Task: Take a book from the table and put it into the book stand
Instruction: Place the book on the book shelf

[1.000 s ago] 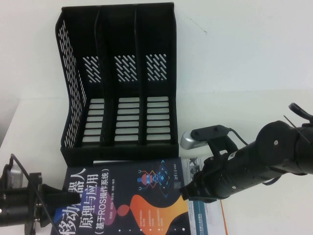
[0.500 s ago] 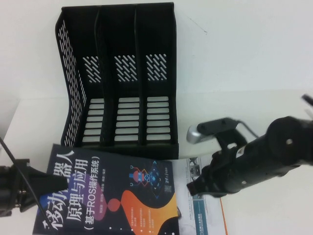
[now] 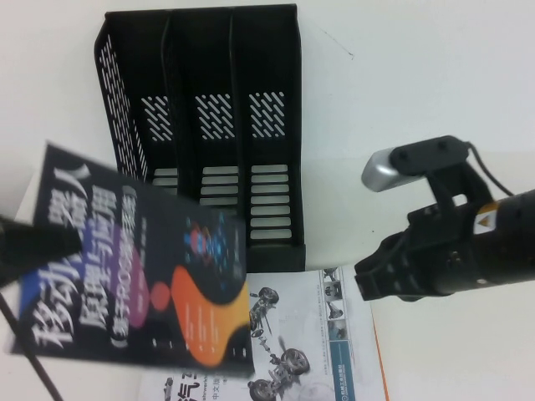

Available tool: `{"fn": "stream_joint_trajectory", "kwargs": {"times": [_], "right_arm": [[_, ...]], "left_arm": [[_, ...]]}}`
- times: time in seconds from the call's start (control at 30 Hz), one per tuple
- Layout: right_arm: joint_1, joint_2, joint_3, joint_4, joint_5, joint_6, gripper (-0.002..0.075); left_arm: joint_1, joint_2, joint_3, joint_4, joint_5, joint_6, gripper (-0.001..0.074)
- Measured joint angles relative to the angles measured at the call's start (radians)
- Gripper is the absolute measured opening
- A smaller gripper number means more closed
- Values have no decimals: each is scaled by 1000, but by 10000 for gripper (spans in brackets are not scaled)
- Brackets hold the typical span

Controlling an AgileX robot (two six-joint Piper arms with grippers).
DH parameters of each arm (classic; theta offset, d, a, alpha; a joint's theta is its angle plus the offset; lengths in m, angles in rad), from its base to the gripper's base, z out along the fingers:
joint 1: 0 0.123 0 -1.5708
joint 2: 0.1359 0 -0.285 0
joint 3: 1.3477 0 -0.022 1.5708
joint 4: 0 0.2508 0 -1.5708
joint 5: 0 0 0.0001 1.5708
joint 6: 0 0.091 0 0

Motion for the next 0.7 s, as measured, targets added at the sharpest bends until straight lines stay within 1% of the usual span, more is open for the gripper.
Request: {"fn": "stream_joint_trajectory", "kwargs": {"times": [0.13, 0.3, 0.43, 0.57, 0.7], "right_arm": [[0, -60, 0, -2, 51, 0, 5], [0, -148, 0, -5, 136, 2, 5], [0, -220, 0, -5, 209, 15, 5], [0, -291, 0, -7, 279, 27, 5], [0, -361, 0, -9, 335, 41, 5]], "left_arm": [[0, -25, -156, 46, 33, -95, 111], [0, 4, -376, 190, 38, -206, 111], [0, 87, -568, 265, 38, -267, 111], [0, 199, -727, 270, 42, -303, 111], [0, 312, -851, 268, 61, -327, 111]]}}
